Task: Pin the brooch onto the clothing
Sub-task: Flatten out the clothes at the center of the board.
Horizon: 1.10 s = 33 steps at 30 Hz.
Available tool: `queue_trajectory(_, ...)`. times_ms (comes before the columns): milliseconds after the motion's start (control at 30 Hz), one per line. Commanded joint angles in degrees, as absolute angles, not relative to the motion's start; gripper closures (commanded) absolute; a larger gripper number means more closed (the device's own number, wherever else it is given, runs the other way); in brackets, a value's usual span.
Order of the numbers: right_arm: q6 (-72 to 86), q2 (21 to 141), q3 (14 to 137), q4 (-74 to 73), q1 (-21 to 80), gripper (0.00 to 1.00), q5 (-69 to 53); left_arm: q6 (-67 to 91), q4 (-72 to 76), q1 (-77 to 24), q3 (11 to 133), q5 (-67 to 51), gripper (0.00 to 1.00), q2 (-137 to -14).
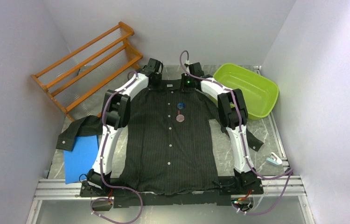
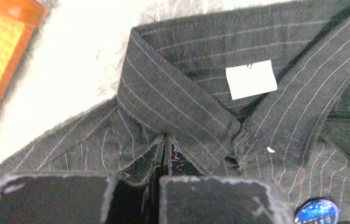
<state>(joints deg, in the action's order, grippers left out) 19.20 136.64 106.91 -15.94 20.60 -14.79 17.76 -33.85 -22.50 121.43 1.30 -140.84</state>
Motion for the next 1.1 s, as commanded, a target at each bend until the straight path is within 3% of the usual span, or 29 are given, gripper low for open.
queue_trajectory(0,19.0,139.4,112.6,-19.1,19.4,0.86,-13.6,14.9,-35.7,-22.1,125.6,5.3,0.97,-145.6)
queue_trajectory(300,20.3,147.5,124.7,-23.1,17.0,0.87,-14.6,11.9,-33.2,-21.9,133.1,6.5,0.98,-152.0)
queue_trajectory(600,18.9,148.9,127.2,-22.8,16.0,0.85,-16.5,10.0,-30.4,-21.9,135.0,9.4,0.95,-152.9)
queue_trajectory(733,17.9,145.5,126.0,-22.5,16.0,0.74,-18.9,10.2,-25.6,-21.9,129.4,7.3,0.80,-147.1)
queue_trajectory(833,17.3,140.2,124.6,-22.8,16.0,0.63,-20.7,10.9,-23.1,-22.2,125.2,4.8,0.57,-140.5)
queue_trajectory(933,16.9,132.3,118.3,-21.4,16.1,0.55,-22.4,13.3,-21.6,-23.1,118.8,4.2,0.39,-131.7)
queue_trajectory(1067,17.0,118.7,104.7,-16.4,16.4,0.44,-23.8,16.3,-16.3,-24.3,102.8,2.4,0.22,-115.7)
